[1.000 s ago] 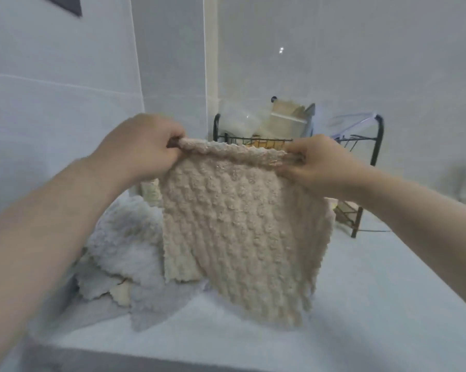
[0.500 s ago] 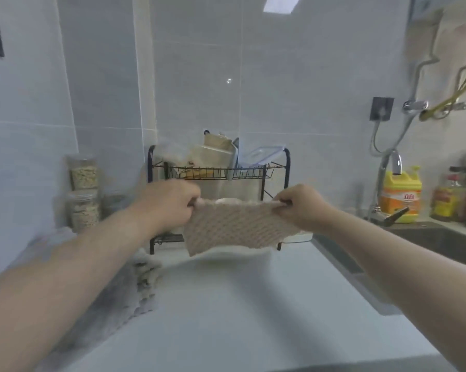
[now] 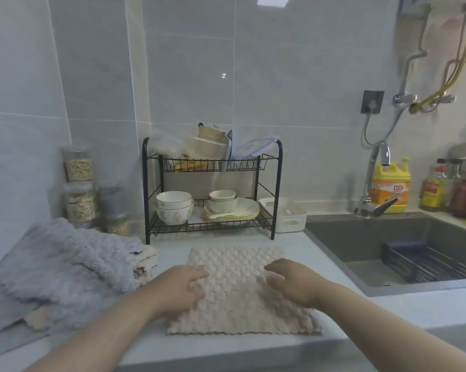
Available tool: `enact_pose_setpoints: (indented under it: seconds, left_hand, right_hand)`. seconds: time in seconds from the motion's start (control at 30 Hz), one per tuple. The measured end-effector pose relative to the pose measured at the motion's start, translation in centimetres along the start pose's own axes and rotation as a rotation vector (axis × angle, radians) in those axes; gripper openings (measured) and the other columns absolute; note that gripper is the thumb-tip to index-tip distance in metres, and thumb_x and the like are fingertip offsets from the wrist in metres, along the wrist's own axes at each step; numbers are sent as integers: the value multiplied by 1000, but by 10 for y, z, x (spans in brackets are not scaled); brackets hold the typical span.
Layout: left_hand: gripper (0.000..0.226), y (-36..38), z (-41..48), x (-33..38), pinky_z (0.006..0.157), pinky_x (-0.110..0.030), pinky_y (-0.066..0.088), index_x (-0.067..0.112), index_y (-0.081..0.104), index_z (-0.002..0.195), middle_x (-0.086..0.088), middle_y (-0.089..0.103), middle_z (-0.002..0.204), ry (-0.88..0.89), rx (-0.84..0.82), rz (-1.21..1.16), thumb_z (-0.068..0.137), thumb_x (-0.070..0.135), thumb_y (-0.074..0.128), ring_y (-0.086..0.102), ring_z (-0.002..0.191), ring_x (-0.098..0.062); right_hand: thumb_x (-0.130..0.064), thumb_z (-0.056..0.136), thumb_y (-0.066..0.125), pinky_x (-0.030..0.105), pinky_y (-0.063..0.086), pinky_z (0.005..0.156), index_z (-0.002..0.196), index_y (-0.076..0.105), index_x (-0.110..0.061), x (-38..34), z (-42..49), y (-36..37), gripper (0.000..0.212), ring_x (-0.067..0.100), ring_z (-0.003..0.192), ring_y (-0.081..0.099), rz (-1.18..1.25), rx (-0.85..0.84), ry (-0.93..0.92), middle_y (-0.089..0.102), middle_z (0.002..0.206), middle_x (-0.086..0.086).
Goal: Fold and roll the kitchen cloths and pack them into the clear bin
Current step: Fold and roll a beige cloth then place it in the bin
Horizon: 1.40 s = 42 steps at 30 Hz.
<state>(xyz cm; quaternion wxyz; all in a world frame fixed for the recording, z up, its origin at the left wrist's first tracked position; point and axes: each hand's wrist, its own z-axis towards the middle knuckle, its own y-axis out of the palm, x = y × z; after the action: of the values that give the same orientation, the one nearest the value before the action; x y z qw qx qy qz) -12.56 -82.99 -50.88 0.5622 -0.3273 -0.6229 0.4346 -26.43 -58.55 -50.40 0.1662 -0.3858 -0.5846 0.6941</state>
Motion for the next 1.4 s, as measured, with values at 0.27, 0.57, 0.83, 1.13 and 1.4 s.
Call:
enact_pose_setpoints:
  seconds: [0.27, 0.57, 0.83, 1.13, 1.4]
  left_hand:
    - [113, 12, 35, -26, 119, -32, 16, 40, 19, 150, 18, 17, 156, 11, -239, 271, 53, 95, 41, 16, 144, -7]
    - [36, -2, 114, -43, 104, -29, 36, 19, 58, 127, 1, 48, 137, -98, 121, 129, 99, 31, 39, 47, 125, -19]
    - [30, 27, 175, -96, 79, -34, 39, 15, 45, 60, -10, 56, 84, -299, 322, 40, 90, 12, 44, 52, 99, -36]
    - [8, 3, 163, -75, 66, -35, 48, 20, 53, 84, 2, 60, 87, -243, 486, -96, 90, 20, 58, 59, 77, -22]
    - [16, -27, 93, -37, 58, -26, 40, 20, 64, 73, 4, 63, 79, -119, 455, -56, 82, 8, 59, 56, 73, -13]
  right_hand:
    - [-59, 97, 25, 32, -1, 120, 154, 5, -28, 24, 30, 35, 68, 14, 149, -1, -282, -110, -73, 1, 162, -1]
    - [-21, 98, 40, 33, 41, 97, 118, 63, -15, 51, 112, 22, 31, 26, 117, 52, -59, 287, 45, 56, 126, 3]
    - [-26, 99, 38, 34, 44, 81, 119, 57, -17, 70, 182, 27, 29, 27, 107, 55, -265, 108, 117, 47, 120, 7]
    - [-5, 83, 55, 28, 42, 61, 86, 60, -15, 70, 155, 3, 12, 23, 78, 57, 245, 460, 130, 63, 86, -1]
    - [-11, 84, 61, 18, 40, 54, 71, 55, -24, 60, 81, -19, 19, 14, 70, 57, 273, 435, 78, 61, 71, -6]
